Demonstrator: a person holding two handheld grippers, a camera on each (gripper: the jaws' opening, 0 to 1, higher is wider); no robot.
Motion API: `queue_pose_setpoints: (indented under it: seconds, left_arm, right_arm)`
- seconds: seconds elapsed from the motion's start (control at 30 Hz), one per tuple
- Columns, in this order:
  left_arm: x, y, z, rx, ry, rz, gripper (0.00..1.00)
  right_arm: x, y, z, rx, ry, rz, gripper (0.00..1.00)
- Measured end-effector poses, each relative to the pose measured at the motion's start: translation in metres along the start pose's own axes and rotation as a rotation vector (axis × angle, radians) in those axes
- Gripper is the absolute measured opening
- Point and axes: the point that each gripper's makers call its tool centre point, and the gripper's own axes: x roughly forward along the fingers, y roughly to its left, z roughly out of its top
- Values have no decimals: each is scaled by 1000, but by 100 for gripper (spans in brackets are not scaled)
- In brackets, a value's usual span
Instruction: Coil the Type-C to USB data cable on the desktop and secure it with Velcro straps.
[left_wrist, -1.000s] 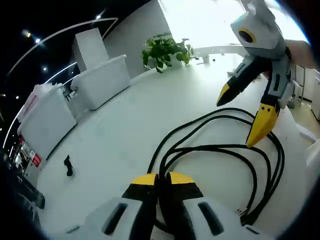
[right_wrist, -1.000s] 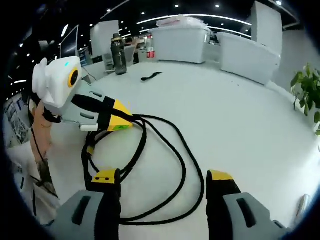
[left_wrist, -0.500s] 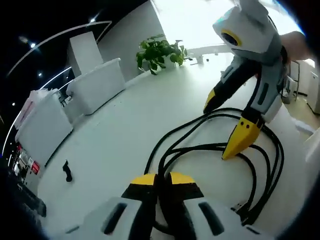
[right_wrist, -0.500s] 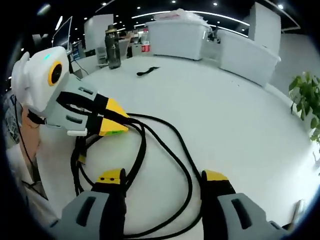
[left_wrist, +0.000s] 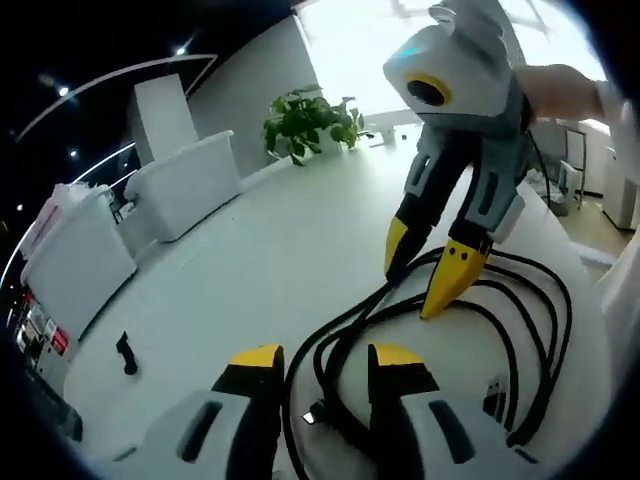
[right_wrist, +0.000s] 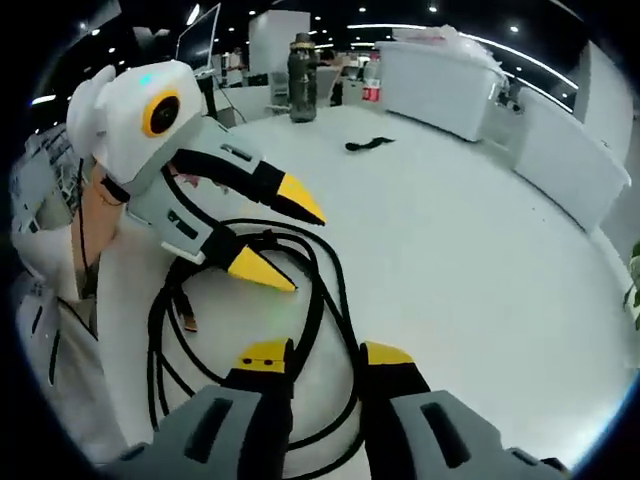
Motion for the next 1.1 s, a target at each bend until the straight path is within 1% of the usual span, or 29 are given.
queue_pose_setpoints:
  seconds: [0.07,0.1,0.17,0.2,0.23,0.27,0.33,0.4,0.43,0.47,0.5,0.53,0.57,0.63,0.67,0.7,0.73,0.77,0.8,0.83,0.87,0.93,0.97,1.0,1.1]
  left_arm:
    - [0,2,-1,-9,-1,3,35]
    - [1,0,-1,-14,-2,1,33]
    - [1,-6,-1,-19,-4,-21,28]
    - [1,-7,-1,-21,-3,-23,23]
    - [2,-10,-1,-27,1,-33,19]
    - [2,-9,-1,-18,3,-18,19]
    - [0,-7,-2,-14,20,-14,18]
    - [0,-9,-3,-19,25,-15,15]
    - [-1,-10,-3,-20,26,-18,14]
    - [-1,-10,-4,-26,28,-20,14]
    - [-1,-11,-4,-35,30,-23,13]
    - [-1,-11,-4,-37,29,-25,12]
    - [0,-12,-4,-39,27,-26,11]
    - [0,-11,-4,-43,24,-27,11]
    - [0,-11,-4,-38,23,-29,11]
    - [0,-12,-4,-29,20,-29,11]
    - [1,-12,-4,-26,16,-31,11]
    - [1,-12,-3,-24,16,-31,11]
    - [1,-11,-3,-23,16,-31,11]
    - [2,-11,-3,-21,16,-30,11]
    - [2,-12,-3,-18,16,-29,11]
    - [2,-11,-3,-14,17,-28,11]
    - [2,-11,-3,-17,15,-28,11]
    - [2,-11,-3,-22,12,-29,11]
    - [3,-10,-3,-47,6,-37,11]
  right_arm:
    - [2,1,3,-45,-5,33,17]
    - [4,3,6,-93,-14,56,15]
    - [6,2,7,-98,-16,65,13]
    - [7,2,10,-119,-27,83,13]
    - [9,0,11,-113,-30,84,13]
    - [9,0,12,-106,-30,91,13]
    - [9,-2,12,-103,-46,101,13]
    - [8,-4,11,-83,-55,95,16]
    - [3,-5,11,-99,-60,92,17]
    - [-2,-6,16,-109,-90,76,16]
    - [-8,-1,24,-130,-129,88,16]
    - [-15,6,27,-159,-150,110,16]
    - [-25,21,34,-217,-183,159,16]
    - [-45,53,37,-496,-213,257,15]
    - [-52,69,34,-598,-224,304,15]
    - [-55,80,27,-662,-199,353,15]
    - [-56,87,18,-702,-153,392,15]
    - [-52,89,8,-714,-89,406,15]
    - [-46,86,4,-726,-59,400,14]
    - [-43,84,2,-730,-40,392,10]
    - [-37,77,2,-744,-24,358,7]
    - [-29,73,5,-739,-26,352,5]
    - [-28,74,6,-731,-27,362,5]
    - [-31,83,4,-725,-27,410,5]
    - [-33,88,7,-737,-32,423,8]
